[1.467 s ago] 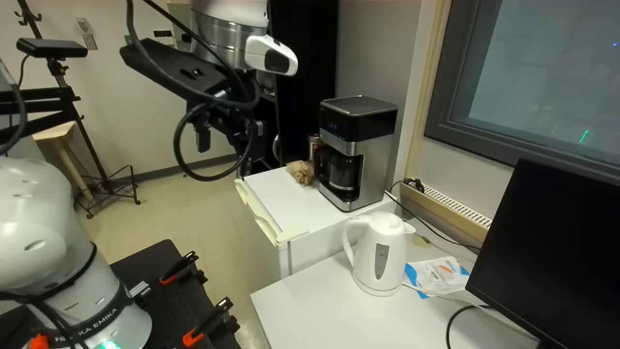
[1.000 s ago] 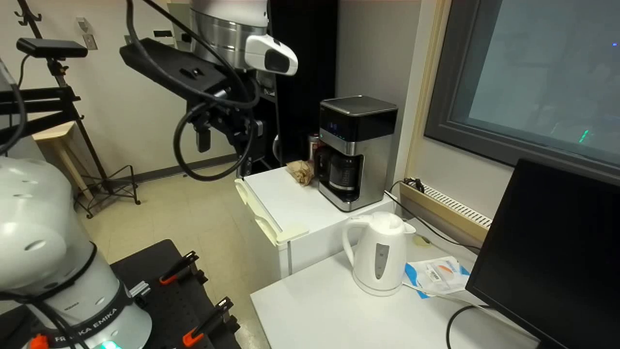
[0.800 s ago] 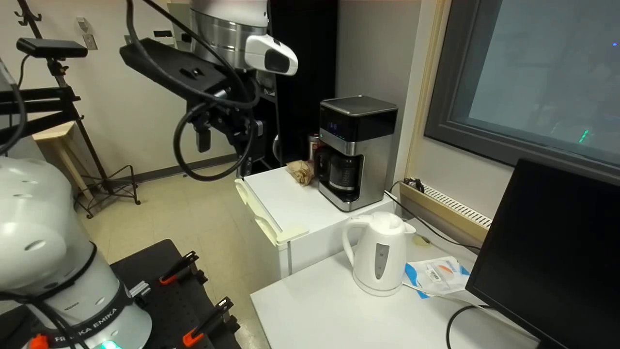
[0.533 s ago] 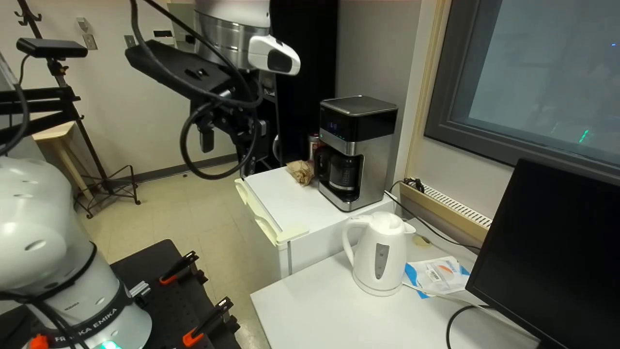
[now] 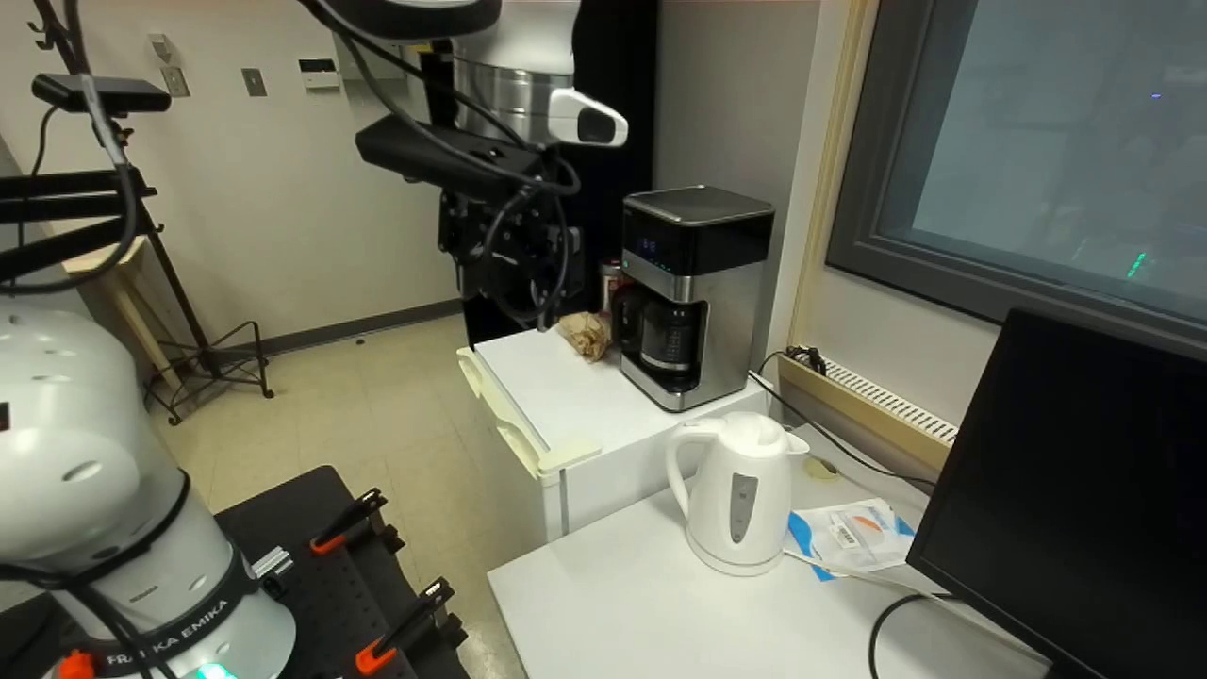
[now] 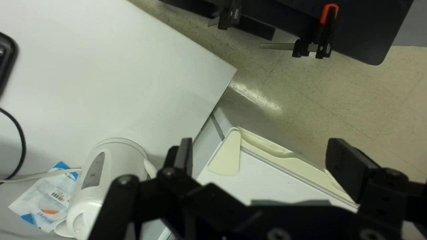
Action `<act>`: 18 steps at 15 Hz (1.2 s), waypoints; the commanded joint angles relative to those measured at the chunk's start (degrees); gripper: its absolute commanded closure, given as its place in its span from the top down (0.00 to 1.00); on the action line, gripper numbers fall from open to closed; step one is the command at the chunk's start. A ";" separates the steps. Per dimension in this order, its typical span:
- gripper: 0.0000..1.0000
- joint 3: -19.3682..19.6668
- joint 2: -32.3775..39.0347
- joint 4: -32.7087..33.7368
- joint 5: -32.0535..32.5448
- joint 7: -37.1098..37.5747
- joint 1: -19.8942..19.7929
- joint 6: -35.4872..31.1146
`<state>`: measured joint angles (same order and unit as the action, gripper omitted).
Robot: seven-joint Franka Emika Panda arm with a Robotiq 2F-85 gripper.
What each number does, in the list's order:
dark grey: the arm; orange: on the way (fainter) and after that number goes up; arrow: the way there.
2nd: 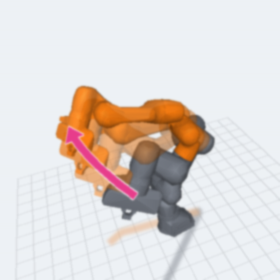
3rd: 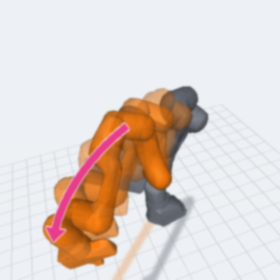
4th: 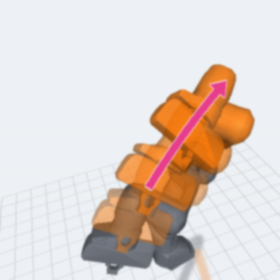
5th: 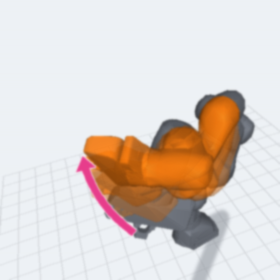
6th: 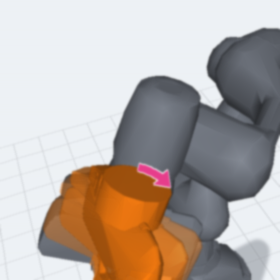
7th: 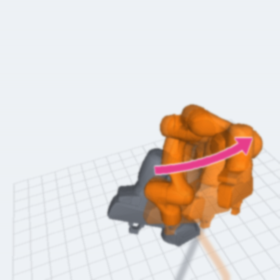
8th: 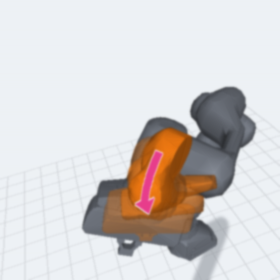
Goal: Press a button on the coffeemaker
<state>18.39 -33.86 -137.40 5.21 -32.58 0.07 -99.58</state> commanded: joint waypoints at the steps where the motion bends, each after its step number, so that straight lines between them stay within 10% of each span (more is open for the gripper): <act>1: 1.00 -2.17 6.28 3.22 0.19 -2.75 0.78 -3.51; 3: 1.00 -3.51 9.27 4.37 0.51 -3.64 1.01 -5.68; 4: 0.75 -4.23 11.02 5.12 0.63 -4.11 1.23 -6.50; 14: 0.07 -12.70 24.59 8.86 11.43 -4.30 0.90 -22.99; 18: 0.00 -14.45 27.72 8.63 14.37 -4.69 0.83 -33.23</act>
<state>5.13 -8.79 -129.80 17.04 -36.28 1.18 -126.76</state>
